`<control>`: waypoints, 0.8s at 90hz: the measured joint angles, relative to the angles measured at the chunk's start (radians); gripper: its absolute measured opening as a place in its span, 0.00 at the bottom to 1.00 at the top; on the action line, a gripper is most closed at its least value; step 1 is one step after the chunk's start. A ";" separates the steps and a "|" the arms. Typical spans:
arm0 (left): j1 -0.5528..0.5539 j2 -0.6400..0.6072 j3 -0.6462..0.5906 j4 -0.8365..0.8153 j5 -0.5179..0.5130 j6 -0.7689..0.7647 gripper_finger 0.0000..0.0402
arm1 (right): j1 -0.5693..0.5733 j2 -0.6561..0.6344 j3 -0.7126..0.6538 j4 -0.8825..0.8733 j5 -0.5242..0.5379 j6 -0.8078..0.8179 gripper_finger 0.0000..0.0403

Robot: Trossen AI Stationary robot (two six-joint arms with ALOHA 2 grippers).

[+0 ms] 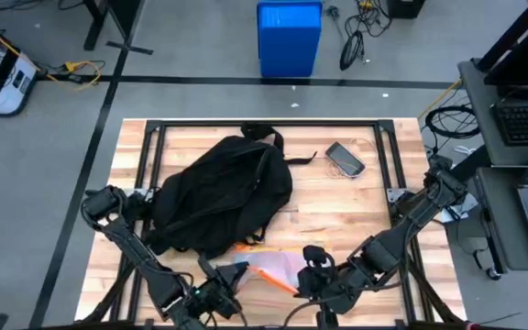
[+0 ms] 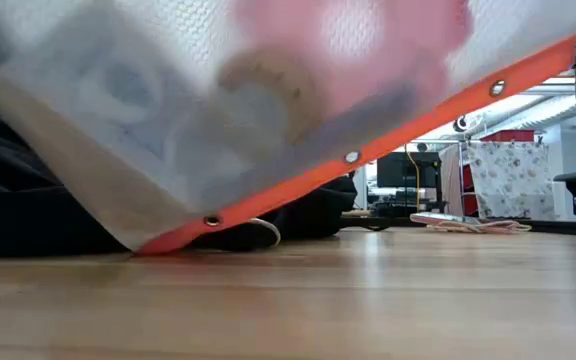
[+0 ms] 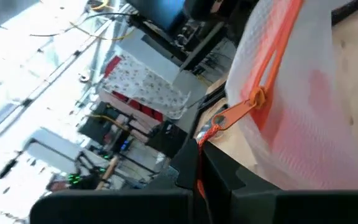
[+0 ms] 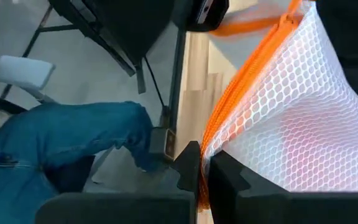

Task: Unpack backpack
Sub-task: Open the orange zip bag

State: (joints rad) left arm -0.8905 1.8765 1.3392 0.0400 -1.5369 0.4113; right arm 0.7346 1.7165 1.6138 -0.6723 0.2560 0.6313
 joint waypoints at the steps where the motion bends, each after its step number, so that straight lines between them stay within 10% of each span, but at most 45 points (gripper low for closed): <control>1: -0.003 0.000 0.001 0.000 -0.006 0.003 0.00 | 0.002 0.000 0.000 0.000 0.003 0.004 0.00; 72: -0.186 -0.004 0.008 0.080 -0.059 0.043 0.00 | 0.144 0.000 0.000 -0.024 0.070 0.235 0.00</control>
State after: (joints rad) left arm -1.0768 1.8721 1.3476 0.1199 -1.5959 0.4540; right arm 0.8787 1.7164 1.6138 -0.6967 0.3258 0.8662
